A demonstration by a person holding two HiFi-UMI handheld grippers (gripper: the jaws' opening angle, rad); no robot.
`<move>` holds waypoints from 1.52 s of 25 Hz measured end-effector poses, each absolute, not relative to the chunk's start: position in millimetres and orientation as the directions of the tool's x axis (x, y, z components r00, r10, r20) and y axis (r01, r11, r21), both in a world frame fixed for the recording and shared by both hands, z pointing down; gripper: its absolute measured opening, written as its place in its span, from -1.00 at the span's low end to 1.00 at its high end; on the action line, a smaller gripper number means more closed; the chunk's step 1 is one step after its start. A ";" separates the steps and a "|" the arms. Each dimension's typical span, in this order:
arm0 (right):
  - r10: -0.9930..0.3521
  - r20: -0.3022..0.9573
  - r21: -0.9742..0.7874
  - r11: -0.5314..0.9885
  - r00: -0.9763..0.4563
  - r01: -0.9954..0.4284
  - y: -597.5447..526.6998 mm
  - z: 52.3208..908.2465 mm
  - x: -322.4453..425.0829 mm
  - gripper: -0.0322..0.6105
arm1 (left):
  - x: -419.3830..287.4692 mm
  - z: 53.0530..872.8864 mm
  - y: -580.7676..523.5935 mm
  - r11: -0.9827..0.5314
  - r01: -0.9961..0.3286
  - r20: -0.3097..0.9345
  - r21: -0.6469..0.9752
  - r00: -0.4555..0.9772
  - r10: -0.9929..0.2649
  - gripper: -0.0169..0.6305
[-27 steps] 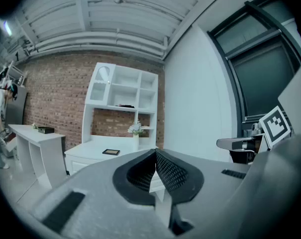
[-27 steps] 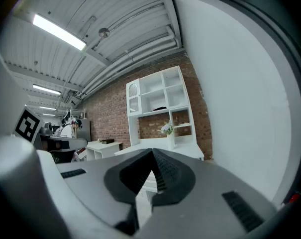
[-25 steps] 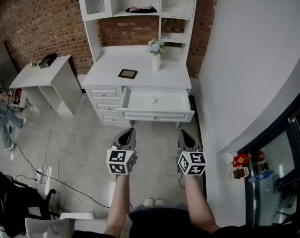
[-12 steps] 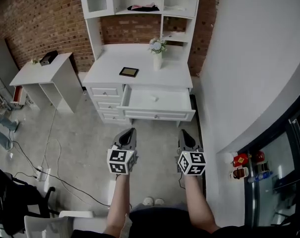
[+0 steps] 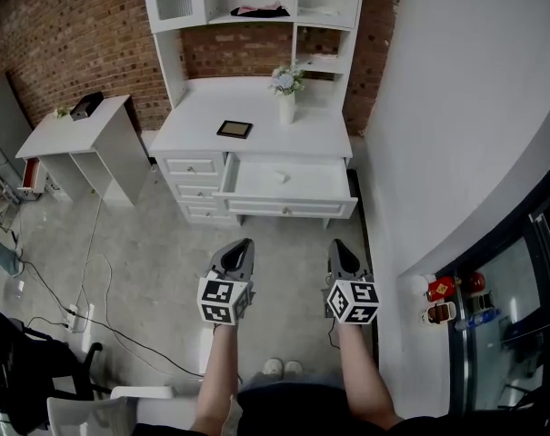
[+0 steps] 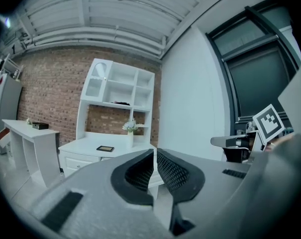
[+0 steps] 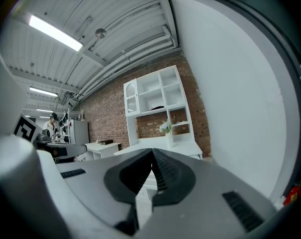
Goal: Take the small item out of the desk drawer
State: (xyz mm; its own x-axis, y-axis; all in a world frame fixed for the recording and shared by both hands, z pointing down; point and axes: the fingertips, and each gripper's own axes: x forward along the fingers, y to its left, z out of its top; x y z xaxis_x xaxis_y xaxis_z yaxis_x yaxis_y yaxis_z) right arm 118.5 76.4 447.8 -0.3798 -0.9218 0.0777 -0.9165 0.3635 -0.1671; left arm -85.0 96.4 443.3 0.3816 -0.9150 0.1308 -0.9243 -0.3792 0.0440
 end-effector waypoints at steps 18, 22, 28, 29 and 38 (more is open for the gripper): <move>-0.959 -0.002 -0.181 0.281 -0.285 -0.943 74.7 424.2 122.1 -0.90 | -105.3 415.5 81.6 -0.428 -0.903 0.054 0.031 0.429 -0.902 -0.22; -0.963 -0.014 -0.177 0.266 -0.268 -0.948 61.4 419.5 128.9 -0.90 | -102.2 418.9 65.3 -0.435 -0.900 0.058 0.038 0.436 -0.898 -0.22; -0.971 -0.024 -0.175 0.237 -0.236 -0.956 12.0 423.3 136.7 -0.90 | -100.0 429.6 13.4 -0.444 -0.895 0.069 0.037 0.446 -0.892 -0.22; -0.971 -0.020 -0.177 0.237 -0.237 -0.955 0.3 425.9 136.3 -0.90 | -101.2 432.4 1.8 -0.441 -0.897 0.072 0.040 0.443 -0.894 -0.21; -0.957 0.039 -0.176 0.277 -0.288 -0.944 -133.1 458.3 125.7 -0.90 | -96.0 485.7 -118.9 -0.422 -0.905 0.170 0.059 0.426 -0.889 -0.16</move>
State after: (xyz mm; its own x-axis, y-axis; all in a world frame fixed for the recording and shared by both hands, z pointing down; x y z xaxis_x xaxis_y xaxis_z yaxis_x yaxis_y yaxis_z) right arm 125.7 -133.1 458.3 -0.2883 -0.9567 0.0388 -0.9445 0.2775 -0.1761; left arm -96.0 -118.9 485.7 0.4256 -0.8888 0.1698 -0.9047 -0.4220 0.0585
